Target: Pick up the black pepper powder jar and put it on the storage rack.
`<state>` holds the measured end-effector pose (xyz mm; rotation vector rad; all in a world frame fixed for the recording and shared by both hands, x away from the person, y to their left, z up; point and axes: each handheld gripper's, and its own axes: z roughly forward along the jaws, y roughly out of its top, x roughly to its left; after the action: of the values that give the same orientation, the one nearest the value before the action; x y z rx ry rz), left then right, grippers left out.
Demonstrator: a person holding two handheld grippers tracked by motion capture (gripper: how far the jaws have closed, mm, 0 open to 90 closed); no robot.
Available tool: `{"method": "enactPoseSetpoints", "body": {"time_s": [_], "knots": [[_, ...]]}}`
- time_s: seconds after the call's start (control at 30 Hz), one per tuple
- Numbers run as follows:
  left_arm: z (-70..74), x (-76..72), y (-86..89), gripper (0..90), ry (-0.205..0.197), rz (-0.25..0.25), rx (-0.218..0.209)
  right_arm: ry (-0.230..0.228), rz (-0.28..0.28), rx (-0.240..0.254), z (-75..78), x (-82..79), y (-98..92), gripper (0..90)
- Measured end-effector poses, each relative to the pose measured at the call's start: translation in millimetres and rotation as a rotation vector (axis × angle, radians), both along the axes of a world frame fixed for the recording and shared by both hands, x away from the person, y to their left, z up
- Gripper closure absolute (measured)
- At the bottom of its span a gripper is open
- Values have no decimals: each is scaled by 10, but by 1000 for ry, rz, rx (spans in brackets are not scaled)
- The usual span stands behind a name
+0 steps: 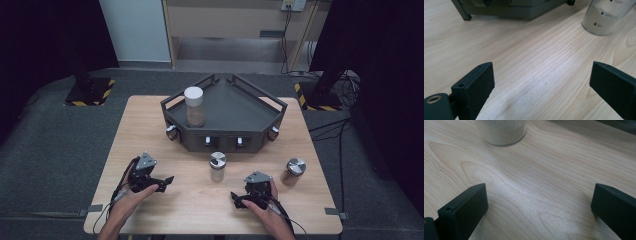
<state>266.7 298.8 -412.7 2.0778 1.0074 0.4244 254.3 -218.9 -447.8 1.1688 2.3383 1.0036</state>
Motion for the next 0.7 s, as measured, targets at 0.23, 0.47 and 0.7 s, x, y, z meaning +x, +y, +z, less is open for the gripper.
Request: {"method": "enactPoseSetpoints", "body": {"time_s": [0.23, 0.47, 0.7], "knots": [[-41, -46, -5, 30, 22, 10, 16, 0, 0, 0, 0, 0, 0, 9], [-108, -112, -16, 30, 38, 19, 30, 0, 0, 0, 0, 0, 0, 9], [-161, -169, -19, 29, 42, 34, 29, 0, 0, 0, 0, 0, 0, 9]]}}
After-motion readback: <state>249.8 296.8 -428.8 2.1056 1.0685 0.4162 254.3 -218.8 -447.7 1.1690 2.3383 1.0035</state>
